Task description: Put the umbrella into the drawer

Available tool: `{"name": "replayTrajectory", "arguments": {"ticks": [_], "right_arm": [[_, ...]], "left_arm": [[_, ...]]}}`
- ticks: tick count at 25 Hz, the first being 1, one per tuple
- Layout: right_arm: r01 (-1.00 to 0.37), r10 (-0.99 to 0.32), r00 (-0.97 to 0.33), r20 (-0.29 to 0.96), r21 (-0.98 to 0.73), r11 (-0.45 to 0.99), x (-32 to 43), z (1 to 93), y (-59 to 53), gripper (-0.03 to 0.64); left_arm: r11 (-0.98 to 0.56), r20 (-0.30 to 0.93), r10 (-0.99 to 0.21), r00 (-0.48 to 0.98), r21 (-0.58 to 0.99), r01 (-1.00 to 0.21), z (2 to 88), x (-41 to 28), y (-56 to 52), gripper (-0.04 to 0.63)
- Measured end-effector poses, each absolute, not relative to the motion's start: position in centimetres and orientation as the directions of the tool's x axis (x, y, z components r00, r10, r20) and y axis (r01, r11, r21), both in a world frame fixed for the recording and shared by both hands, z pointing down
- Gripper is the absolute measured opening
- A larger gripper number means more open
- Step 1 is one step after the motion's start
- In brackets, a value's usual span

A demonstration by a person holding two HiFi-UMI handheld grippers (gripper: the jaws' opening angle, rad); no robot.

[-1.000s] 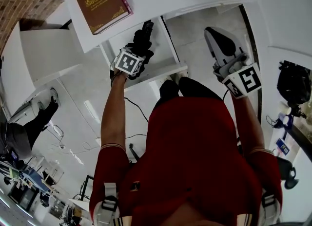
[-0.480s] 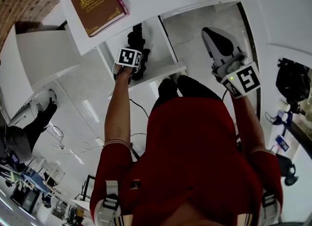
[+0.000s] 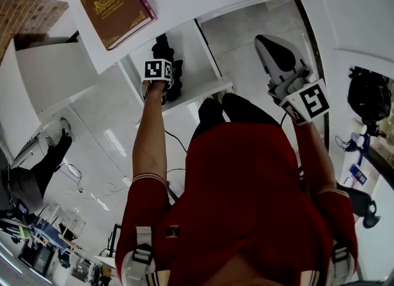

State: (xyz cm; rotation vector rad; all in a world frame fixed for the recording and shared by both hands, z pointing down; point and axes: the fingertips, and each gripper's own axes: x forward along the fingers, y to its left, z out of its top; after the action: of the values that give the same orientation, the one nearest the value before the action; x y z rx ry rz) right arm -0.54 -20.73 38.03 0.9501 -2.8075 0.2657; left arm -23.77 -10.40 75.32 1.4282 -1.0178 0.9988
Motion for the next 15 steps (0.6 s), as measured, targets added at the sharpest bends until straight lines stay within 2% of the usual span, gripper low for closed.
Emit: {"name": "replayTrajectory", "arguments": {"ticks": [15], "right_arm": [[-0.613, -0.58, -0.783, 0.226, -0.113, 0.782, -0.7, 38.4, -20.3, -0.002]], "left_arm": [[0.007, 0.955, -0.101, 0.278, 0.281, -0.96, 76.9, -24.0, -10.5, 0.263]]}}
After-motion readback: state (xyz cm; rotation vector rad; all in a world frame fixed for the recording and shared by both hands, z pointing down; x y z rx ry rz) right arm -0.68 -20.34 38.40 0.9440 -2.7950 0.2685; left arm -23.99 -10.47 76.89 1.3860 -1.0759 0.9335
